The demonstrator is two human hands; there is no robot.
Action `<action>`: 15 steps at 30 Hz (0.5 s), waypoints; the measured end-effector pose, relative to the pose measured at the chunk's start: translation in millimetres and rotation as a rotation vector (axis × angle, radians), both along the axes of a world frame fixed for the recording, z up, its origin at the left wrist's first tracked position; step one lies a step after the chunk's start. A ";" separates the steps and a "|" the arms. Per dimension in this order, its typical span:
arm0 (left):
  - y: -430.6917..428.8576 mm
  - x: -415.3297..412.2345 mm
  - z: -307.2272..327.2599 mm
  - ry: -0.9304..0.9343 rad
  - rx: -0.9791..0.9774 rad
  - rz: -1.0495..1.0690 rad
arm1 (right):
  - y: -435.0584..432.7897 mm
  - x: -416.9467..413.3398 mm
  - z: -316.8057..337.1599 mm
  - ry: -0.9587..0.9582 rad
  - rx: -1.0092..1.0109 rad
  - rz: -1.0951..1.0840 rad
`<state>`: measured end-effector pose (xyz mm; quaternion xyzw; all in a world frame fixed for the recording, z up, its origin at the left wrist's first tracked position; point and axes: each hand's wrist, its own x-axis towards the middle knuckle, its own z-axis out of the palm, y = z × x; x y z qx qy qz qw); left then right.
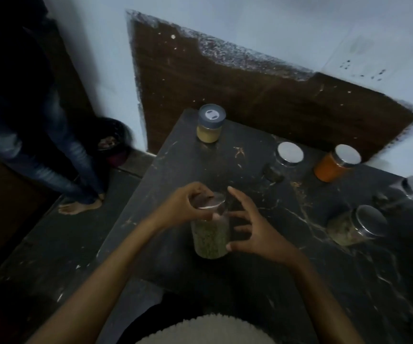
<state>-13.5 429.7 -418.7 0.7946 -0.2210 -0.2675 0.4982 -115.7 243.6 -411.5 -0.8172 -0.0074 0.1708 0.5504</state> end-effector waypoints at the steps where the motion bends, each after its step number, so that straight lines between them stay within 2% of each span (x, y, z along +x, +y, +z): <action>1: -8.5 3.0 3.7 0.039 -0.040 -0.035 | -5.4 -4.2 4.8 -0.010 -0.035 0.024; 5: -35.5 10.4 10.2 0.048 -0.075 -0.152 | -20.2 -18.2 16.8 -0.063 -0.223 0.082; 9: -59.0 5.2 24.9 0.174 -0.013 -0.187 | -25.8 -27.0 19.1 -0.106 -0.357 0.079; 13: -76.3 -9.3 34.9 0.189 -0.020 -0.122 | -30.1 -32.2 18.5 -0.125 -0.308 -0.111; 15: -76.2 -13.4 36.3 0.165 -0.056 -0.171 | -35.9 -36.0 19.0 -0.120 -0.255 -0.206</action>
